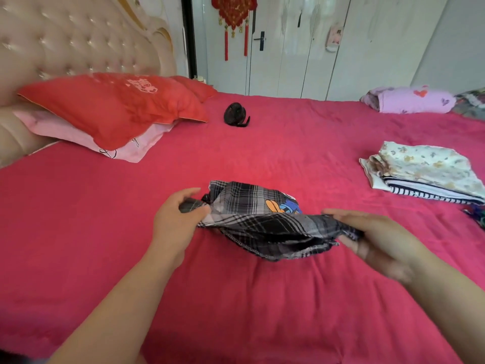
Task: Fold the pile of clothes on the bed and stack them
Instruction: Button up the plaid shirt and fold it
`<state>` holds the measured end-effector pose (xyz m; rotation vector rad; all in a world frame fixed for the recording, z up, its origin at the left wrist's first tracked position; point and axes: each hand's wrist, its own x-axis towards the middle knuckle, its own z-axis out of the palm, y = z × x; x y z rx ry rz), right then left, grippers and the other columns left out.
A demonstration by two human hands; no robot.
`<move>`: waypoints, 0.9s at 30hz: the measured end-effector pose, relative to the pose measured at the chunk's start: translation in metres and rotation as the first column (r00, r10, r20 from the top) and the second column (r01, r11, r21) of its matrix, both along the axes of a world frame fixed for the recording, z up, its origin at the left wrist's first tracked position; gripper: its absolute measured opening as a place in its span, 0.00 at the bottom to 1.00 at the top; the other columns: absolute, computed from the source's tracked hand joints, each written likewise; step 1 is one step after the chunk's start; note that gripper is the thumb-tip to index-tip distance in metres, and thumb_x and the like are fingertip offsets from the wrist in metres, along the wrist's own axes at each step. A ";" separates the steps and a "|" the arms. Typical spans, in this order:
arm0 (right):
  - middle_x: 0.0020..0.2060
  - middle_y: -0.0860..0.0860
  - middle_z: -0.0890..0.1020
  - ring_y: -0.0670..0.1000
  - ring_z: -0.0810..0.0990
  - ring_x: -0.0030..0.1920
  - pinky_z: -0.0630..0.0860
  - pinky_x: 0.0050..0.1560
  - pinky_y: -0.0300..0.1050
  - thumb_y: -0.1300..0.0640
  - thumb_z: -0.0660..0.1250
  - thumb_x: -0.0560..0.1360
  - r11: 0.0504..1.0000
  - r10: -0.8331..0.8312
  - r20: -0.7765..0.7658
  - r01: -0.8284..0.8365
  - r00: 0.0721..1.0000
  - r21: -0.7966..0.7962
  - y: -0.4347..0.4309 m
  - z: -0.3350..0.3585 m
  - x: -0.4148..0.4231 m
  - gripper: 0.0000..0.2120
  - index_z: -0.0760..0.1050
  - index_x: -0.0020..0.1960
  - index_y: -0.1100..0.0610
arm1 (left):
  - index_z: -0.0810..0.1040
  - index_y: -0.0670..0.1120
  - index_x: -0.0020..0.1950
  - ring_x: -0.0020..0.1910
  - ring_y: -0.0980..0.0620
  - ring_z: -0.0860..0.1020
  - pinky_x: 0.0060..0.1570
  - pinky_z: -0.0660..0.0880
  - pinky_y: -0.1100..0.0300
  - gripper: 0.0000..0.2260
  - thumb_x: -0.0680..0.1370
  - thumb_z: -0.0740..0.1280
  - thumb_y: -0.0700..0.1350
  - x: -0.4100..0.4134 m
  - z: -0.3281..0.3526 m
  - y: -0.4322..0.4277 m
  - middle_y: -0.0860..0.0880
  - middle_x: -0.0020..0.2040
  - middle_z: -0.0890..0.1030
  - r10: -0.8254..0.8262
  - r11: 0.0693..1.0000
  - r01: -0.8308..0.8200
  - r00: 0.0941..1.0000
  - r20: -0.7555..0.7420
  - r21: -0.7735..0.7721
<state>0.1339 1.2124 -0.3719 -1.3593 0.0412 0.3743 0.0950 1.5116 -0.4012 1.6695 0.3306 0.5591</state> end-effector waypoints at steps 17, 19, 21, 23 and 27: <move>0.65 0.47 0.73 0.40 0.72 0.59 0.63 0.61 0.32 0.48 0.55 0.80 0.882 0.066 0.302 0.085 0.951 -0.463 0.067 -0.060 0.141 0.18 0.69 0.67 0.52 | 0.43 0.69 0.71 0.74 0.58 0.39 0.71 0.39 0.53 0.29 0.72 0.46 0.71 0.129 -0.061 -0.036 0.61 0.74 0.39 -0.211 0.606 0.277 0.960 -0.186 0.745; 0.71 0.46 0.66 0.42 0.64 0.69 0.55 0.65 0.33 0.47 0.54 0.80 0.702 0.245 0.372 0.101 0.895 -0.705 0.065 -0.068 0.146 0.26 0.53 0.76 0.51 | 0.42 0.69 0.72 0.74 0.51 0.35 0.69 0.34 0.43 0.31 0.69 0.37 0.74 0.135 -0.073 -0.042 0.58 0.75 0.37 -0.106 0.409 0.338 0.940 -0.324 0.848; 0.73 0.47 0.62 0.47 0.59 0.73 0.53 0.70 0.40 0.46 0.52 0.80 0.462 0.427 0.377 0.160 0.822 -0.872 0.064 -0.070 0.146 0.27 0.49 0.76 0.47 | 0.41 0.66 0.73 0.74 0.47 0.34 0.67 0.34 0.36 0.33 0.70 0.40 0.74 0.142 -0.080 -0.042 0.53 0.77 0.38 0.005 0.381 0.441 0.878 -0.479 0.812; 0.74 0.47 0.60 0.51 0.54 0.75 0.49 0.73 0.52 0.43 0.48 0.79 0.281 0.506 0.398 0.290 0.765 -0.915 0.068 -0.065 0.139 0.25 0.52 0.75 0.44 | 0.42 0.65 0.73 0.74 0.45 0.34 0.66 0.34 0.33 0.34 0.70 0.43 0.74 0.148 -0.086 -0.041 0.51 0.77 0.39 0.043 0.382 0.500 0.831 -0.555 0.777; 0.67 0.51 0.72 0.58 0.66 0.71 0.59 0.68 0.62 0.38 0.44 0.76 0.142 0.640 0.480 0.521 0.600 -0.841 0.089 -0.059 0.112 0.26 0.68 0.68 0.42 | 0.40 0.67 0.72 0.74 0.46 0.34 0.64 0.35 0.30 0.39 0.63 0.40 0.78 0.153 -0.095 -0.039 0.53 0.77 0.39 0.059 0.408 0.508 0.814 -0.577 0.759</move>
